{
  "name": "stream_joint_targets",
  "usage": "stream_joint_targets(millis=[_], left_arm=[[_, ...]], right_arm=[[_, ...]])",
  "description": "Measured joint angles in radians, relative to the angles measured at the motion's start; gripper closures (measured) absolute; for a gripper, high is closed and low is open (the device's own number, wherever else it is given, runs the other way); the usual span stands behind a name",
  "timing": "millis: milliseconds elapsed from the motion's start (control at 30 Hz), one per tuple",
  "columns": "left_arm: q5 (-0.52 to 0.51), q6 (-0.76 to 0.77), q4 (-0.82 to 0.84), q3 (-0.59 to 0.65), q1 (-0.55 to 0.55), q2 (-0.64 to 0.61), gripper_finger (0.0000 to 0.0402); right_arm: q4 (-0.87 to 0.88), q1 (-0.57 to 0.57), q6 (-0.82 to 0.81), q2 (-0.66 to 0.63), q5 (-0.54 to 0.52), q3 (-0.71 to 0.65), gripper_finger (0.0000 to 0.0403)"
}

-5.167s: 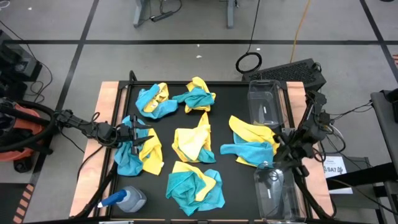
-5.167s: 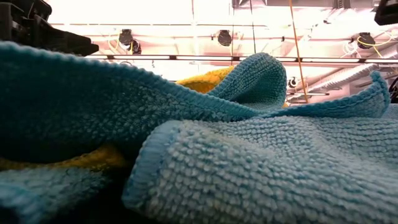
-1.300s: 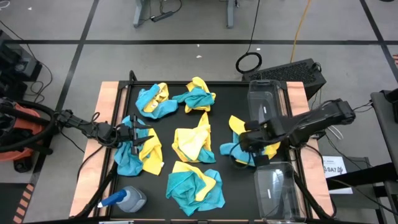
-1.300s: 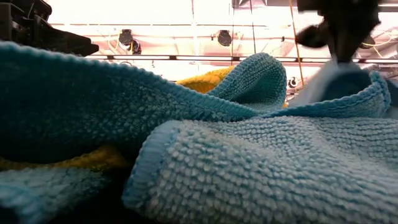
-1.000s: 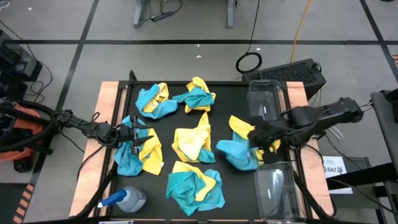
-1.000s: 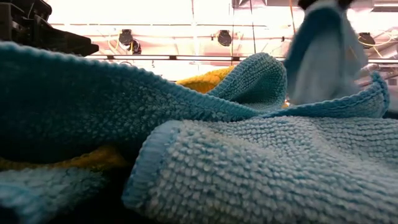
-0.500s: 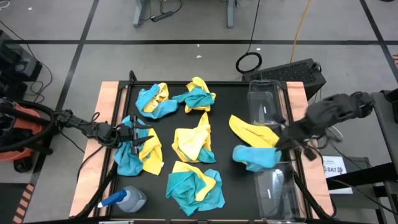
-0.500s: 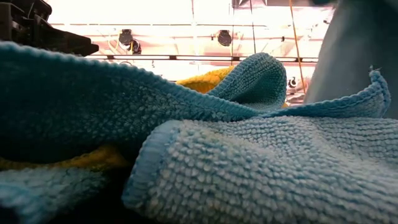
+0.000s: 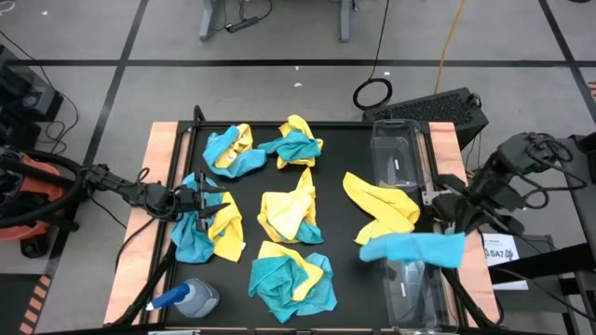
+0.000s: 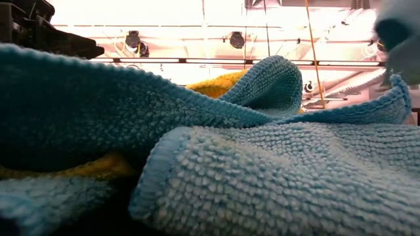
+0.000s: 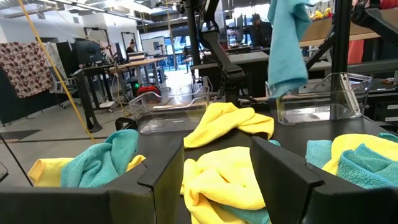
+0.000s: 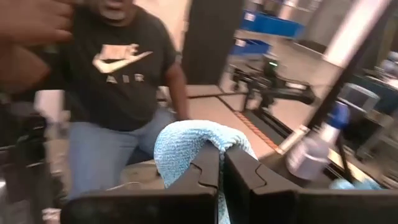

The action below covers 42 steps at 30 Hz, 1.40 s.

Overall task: Sort microfiber towel by color & place in baskets
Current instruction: Put the blue towel into the bottom transparent bin

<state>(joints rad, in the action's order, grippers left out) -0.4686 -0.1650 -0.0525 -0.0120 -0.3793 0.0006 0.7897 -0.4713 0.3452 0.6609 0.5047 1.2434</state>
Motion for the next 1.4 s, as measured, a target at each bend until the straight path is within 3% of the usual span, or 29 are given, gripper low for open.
stream_joint_targets(millis=[433, 700, 1100, 1400], left_arm=[[0.000, 0.000, 0.000, 0.000, 0.000, 0.000, 0.0210], [0.000, 0.000, 0.000, 0.000, 0.000, 0.000, 0.0210], [0.000, 0.000, 0.000, 0.000, 0.000, 0.000, 0.0210], [0.000, 0.000, 0.000, 0.000, 0.000, 0.000, 0.0210]], right_arm=[[0.060, -0.009, 0.065, -0.052, 0.205, 0.000, 0.0402], [0.071, -0.009, 0.021, -0.033, 0.233, -0.015, 0.0402], [-0.165, -0.012, -0.067, -0.031, 0.255, -0.290, 0.0402], [-0.390, -0.099, -0.196, -0.026, 0.240, -0.504, 0.0403]])
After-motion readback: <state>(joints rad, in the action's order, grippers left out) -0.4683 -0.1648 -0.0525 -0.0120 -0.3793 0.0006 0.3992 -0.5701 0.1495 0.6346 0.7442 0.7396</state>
